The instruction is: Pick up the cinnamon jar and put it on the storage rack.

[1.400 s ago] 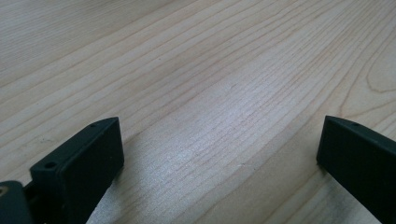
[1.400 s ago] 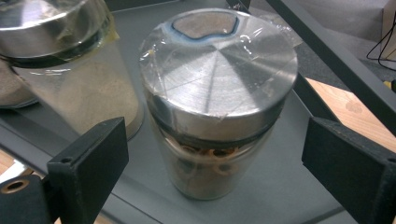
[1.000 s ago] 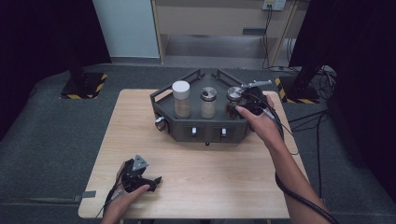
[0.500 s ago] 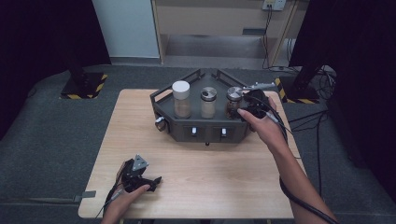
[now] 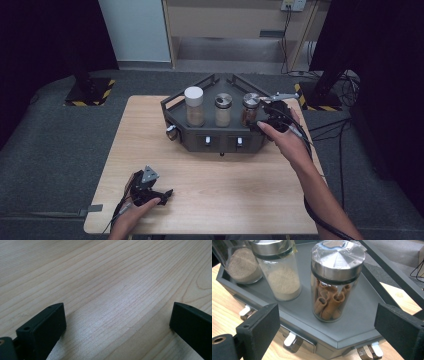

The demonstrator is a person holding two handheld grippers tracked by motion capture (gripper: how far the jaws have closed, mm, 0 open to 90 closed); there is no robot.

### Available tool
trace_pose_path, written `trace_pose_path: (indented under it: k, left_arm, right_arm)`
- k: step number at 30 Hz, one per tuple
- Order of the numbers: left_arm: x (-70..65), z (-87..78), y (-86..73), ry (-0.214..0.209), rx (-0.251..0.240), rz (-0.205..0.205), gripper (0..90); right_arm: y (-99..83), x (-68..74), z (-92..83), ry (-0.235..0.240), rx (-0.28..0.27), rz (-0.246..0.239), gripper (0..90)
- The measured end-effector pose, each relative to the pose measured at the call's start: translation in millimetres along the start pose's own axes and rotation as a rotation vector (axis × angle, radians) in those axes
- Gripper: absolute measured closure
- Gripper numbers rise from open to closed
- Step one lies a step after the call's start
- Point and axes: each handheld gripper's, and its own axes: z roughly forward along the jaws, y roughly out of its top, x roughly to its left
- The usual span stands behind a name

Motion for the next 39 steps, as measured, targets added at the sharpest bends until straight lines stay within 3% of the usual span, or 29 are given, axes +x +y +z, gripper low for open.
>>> trace_pose_path:
  k: [29,39]
  left_arm:
    - [-0.2,0.0,0.0,0.001,0.0,0.0,0.0]
    - [-0.1,0.0,0.0,0.001,0.0,0.0,0.0]
  right_arm:
    - [-40.0,2.4,-15.4,0.029,0.009,-0.001,6.2]
    - [-54.2,3.6,-16.7,0.012,0.018,0.003,5.1]
